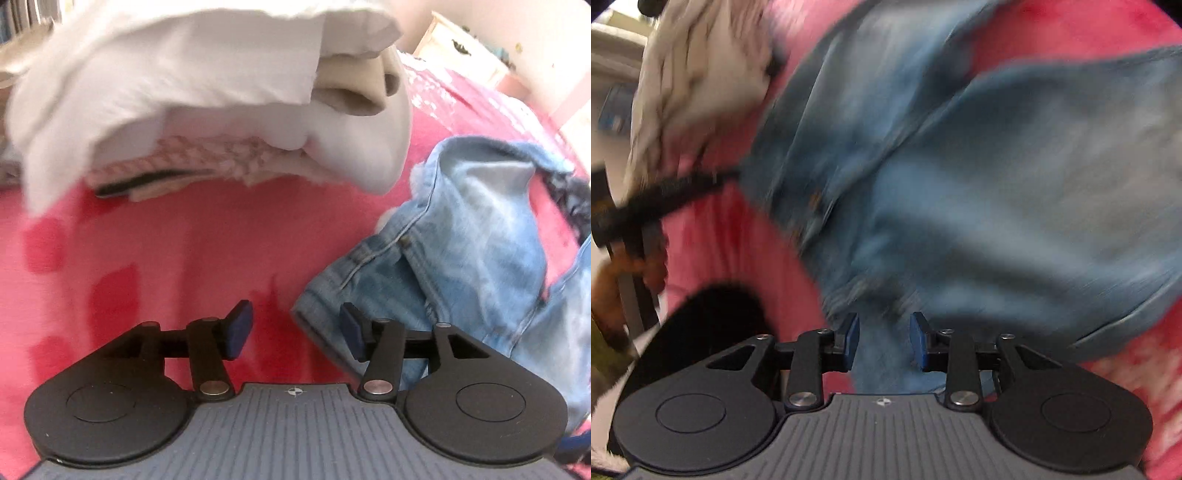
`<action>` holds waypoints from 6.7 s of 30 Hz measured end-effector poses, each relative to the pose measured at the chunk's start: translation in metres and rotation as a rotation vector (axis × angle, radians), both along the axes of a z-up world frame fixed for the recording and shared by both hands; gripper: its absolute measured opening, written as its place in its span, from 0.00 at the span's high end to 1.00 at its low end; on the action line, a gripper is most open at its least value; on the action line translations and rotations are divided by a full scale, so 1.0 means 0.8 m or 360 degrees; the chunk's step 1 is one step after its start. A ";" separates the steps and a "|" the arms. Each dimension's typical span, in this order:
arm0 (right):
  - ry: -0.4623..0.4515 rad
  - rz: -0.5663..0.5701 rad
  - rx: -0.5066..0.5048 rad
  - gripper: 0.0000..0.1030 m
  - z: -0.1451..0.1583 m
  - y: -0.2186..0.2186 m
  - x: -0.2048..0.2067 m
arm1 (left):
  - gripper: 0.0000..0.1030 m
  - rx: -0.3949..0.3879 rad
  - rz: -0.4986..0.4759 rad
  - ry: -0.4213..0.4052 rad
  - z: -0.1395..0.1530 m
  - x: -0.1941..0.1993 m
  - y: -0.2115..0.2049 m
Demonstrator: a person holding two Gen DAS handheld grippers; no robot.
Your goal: Fold clothes
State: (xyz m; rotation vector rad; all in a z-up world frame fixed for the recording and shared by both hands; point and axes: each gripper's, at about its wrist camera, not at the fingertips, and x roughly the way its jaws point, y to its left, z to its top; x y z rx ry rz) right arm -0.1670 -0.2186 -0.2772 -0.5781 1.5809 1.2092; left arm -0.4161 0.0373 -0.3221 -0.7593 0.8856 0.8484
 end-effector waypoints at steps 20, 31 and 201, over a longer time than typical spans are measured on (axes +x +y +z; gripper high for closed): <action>-0.0238 -0.1232 0.0070 0.51 0.035 -0.174 0.253 | 0.49 -0.0025 -0.1794 -0.0024 0.022 0.175 -0.285; 0.0051 -0.1558 0.0063 0.51 -0.057 -0.173 0.311 | 0.59 0.0241 -0.2036 0.0333 -0.036 0.181 -0.368; -0.0428 -0.1415 0.0618 0.53 -0.059 0.337 0.646 | 0.65 0.0211 -0.0482 -0.0175 -0.024 0.402 0.132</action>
